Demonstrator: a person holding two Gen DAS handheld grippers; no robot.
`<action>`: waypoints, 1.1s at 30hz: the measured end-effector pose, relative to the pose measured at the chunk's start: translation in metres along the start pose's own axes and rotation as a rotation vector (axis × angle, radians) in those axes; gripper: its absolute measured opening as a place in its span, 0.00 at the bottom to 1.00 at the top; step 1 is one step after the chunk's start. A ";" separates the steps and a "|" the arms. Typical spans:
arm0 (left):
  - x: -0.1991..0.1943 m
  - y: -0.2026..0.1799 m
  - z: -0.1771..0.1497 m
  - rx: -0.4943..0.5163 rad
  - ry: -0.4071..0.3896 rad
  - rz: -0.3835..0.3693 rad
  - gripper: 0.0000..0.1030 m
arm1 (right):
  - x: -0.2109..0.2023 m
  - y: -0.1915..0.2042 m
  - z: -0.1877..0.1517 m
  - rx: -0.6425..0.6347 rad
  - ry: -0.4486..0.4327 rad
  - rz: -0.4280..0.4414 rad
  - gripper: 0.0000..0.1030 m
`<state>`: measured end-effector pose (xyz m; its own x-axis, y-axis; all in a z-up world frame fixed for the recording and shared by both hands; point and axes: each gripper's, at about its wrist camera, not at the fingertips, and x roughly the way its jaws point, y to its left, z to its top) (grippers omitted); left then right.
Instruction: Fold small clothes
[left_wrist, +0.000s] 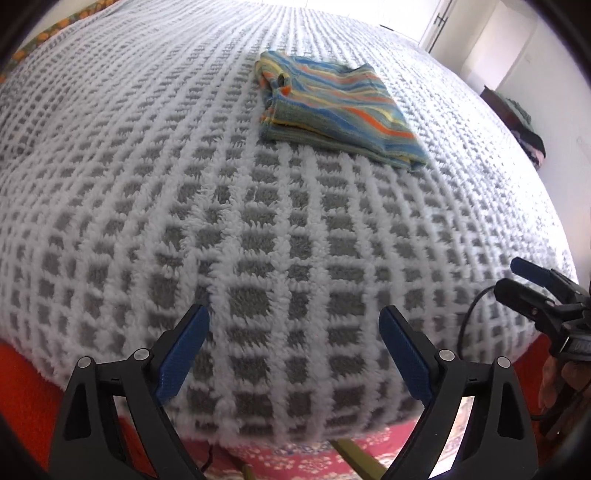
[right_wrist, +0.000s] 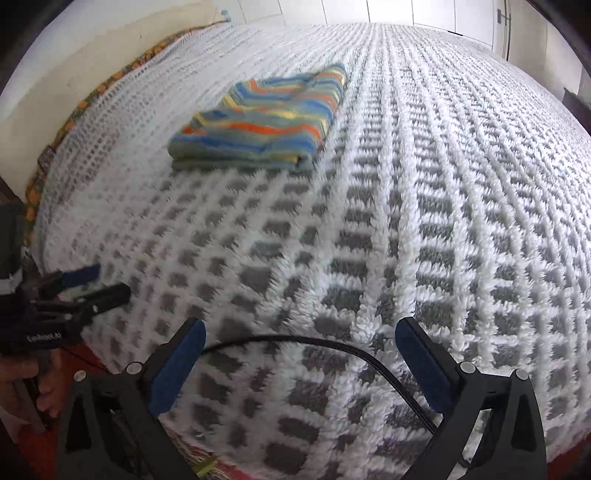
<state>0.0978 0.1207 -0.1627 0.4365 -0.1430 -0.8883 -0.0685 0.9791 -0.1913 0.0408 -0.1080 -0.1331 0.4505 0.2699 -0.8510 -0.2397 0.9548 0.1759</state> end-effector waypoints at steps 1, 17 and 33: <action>-0.013 -0.003 -0.002 -0.011 0.011 -0.007 0.91 | -0.015 0.002 0.005 0.012 -0.009 0.009 0.99; -0.101 -0.049 0.030 0.039 -0.043 0.092 0.92 | -0.118 0.049 0.035 -0.060 -0.030 0.024 0.99; -0.102 -0.046 0.027 0.023 -0.039 0.119 0.92 | -0.113 0.053 0.028 -0.037 -0.010 0.016 0.99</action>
<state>0.0806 0.0944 -0.0525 0.4611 -0.0204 -0.8871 -0.1014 0.9920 -0.0755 0.0010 -0.0840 -0.0137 0.4549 0.2863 -0.8433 -0.2784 0.9452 0.1708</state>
